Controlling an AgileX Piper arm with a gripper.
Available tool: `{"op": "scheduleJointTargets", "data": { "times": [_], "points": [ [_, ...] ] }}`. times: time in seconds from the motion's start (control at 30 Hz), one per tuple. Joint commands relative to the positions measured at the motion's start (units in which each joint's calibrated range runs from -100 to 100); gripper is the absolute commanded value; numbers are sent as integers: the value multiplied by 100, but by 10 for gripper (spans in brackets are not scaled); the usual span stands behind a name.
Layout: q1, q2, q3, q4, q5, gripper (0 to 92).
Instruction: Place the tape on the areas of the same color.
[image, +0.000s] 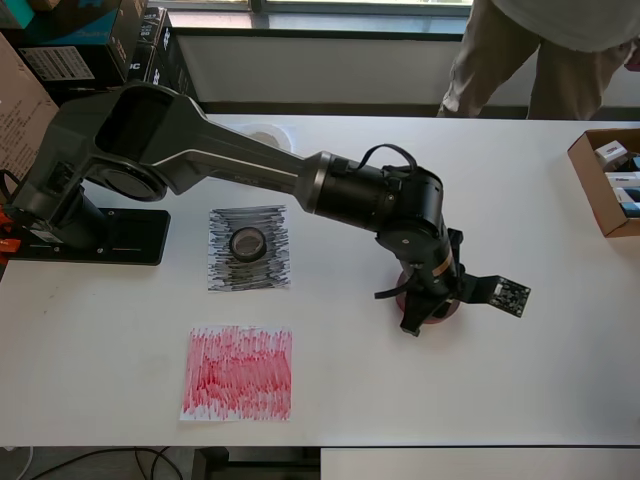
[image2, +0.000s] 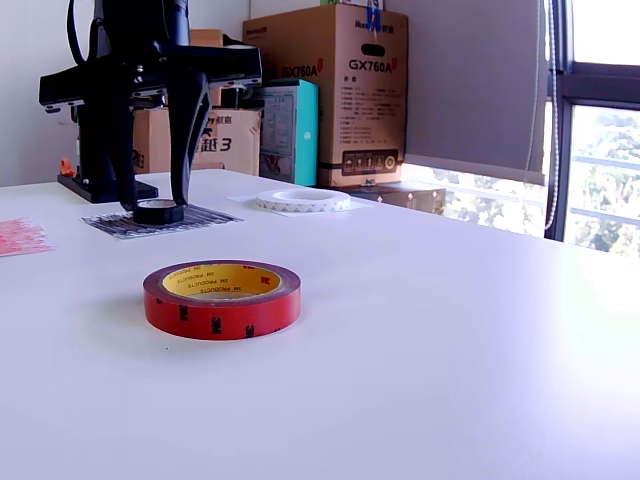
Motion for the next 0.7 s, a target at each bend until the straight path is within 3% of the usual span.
{"op": "scheduleJointTargets", "data": {
  "times": [0.0, 0.3, 0.67],
  "points": [
    [9, 89, 10, 272, 22, 386],
    [32, 135, -35, 747, 603, 393],
    [40, 154, -44, 696, 627, 393]
  ]
}}
